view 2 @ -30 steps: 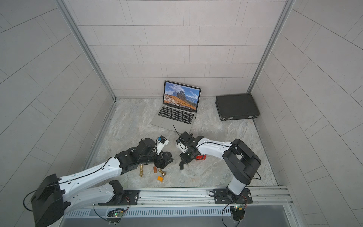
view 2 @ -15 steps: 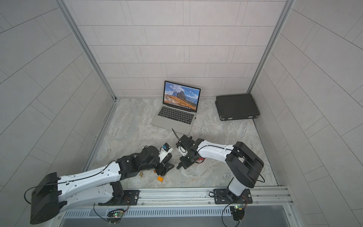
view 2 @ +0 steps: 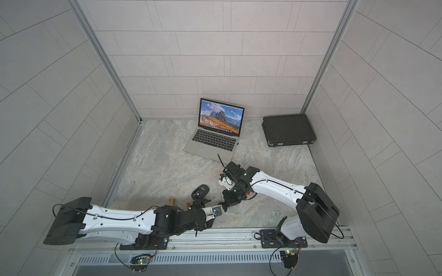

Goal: Insert the wireless mouse receiver into the laptop
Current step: Pick up the lid from the center of the board.

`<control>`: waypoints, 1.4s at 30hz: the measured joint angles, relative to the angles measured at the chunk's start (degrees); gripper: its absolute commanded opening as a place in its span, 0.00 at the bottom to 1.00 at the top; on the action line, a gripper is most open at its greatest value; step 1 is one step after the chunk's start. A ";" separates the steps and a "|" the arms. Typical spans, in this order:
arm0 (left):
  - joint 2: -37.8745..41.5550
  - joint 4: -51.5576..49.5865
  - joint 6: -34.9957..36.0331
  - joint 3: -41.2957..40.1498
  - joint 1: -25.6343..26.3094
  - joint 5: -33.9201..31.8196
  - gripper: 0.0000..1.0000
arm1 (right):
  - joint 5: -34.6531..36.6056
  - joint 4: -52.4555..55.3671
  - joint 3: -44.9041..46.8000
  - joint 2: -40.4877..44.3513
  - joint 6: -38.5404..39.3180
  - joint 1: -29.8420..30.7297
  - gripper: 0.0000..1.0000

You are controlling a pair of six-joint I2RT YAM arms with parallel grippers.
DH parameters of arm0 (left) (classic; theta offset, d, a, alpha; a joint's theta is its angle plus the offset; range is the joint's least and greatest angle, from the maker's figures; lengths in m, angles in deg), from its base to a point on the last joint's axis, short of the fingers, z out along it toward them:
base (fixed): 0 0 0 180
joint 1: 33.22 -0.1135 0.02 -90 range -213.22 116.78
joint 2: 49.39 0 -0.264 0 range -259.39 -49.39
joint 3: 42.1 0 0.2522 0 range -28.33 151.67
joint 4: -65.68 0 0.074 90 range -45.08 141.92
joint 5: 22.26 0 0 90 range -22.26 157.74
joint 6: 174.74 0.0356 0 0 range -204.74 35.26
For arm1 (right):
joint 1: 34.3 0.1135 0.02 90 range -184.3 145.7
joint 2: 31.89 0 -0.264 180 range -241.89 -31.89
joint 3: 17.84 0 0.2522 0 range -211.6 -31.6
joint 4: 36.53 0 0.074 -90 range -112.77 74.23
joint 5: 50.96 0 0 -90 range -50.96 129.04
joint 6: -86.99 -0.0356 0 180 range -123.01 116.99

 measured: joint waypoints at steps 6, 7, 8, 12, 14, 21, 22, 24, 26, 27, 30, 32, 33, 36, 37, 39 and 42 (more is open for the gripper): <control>-3.85 0.92 3.41 2.47 3.19 -5.31 0.60 | -5.14 -1.05 0.00 0.20 -4.96 0.00 0.00; -4.31 1.20 3.76 2.64 3.37 -5.92 0.56 | -5.75 -1.42 0.00 0.20 -5.40 0.00 0.00; -4.79 1.46 3.93 2.80 3.54 -6.38 0.52 | -6.40 -1.90 0.00 0.20 -5.95 0.00 0.00; -6.80 1.53 4.94 2.99 4.31 -8.87 0.40 | -7.98 -3.34 0.02 0.22 -7.54 -0.13 0.00; -7.50 1.38 5.46 2.99 4.66 -10.12 0.37 | -8.61 -3.91 0.22 0.37 -8.24 -0.31 0.00; -7.98 1.44 6.08 3.06 5.27 -14.64 0.25 | -10.03 -5.09 1.36 0.81 -9.42 -1.73 0.00; -7.98 1.46 5.88 3.06 5.27 -14.95 0.23 | -10.38 -5.40 1.62 0.90 -9.55 -2.01 0.00; -7.98 1.49 5.25 3.06 5.27 -15.34 0.08 | -11.45 -6.58 2.67 1.57 -9.73 -3.04 0.04; -7.96 1.62 4.74 3.17 5.29 -15.78 0.00 | -12.76 -7.96 4.02 2.80 -10.34 -4.55 0.11; -7.89 1.49 4.63 3.21 5.66 -15.96 0.00 | -13.40 -8.63 4.55 3.63 -10.58 -5.51 0.15; -6.73 0.87 2.82 3.28 5.75 -16.81 0.00 | -15.23 -9.68 6.54 8.02 -10.58 -8.70 0.32; -4.96 0.17 0.81 3.32 4.96 -16.83 0.00 | -16.35 -9.70 7.50 11.78 -10.12 -11.06 0.44; -3.69 -0.68 -0.46 3.43 4.04 -16.11 0.00 | -16.74 -9.79 7.76 13.73 -9.75 -12.26 0.48; 1.60 -4.44 -6.10 5.01 -3.50 -8.28 0.00 | -17.90 -10.62 8.41 20.24 -8.20 -16.48 0.55; 3.76 -5.57 -8.37 5.77 -7.45 -3.82 0.00 | -18.27 -11.45 8.79 22.34 -7.67 -17.68 0.57; 8.04 -6.71 -13.07 6.93 -15.65 7.50 0.00 | -19.56 -14.38 10.21 26.69 -6.93 -19.15 0.64; 13.07 -6.69 -20.44 7.72 -27.56 26.60 0.00 | -23.76 -21.35 12.85 30.95 -7.26 -19.28 0.68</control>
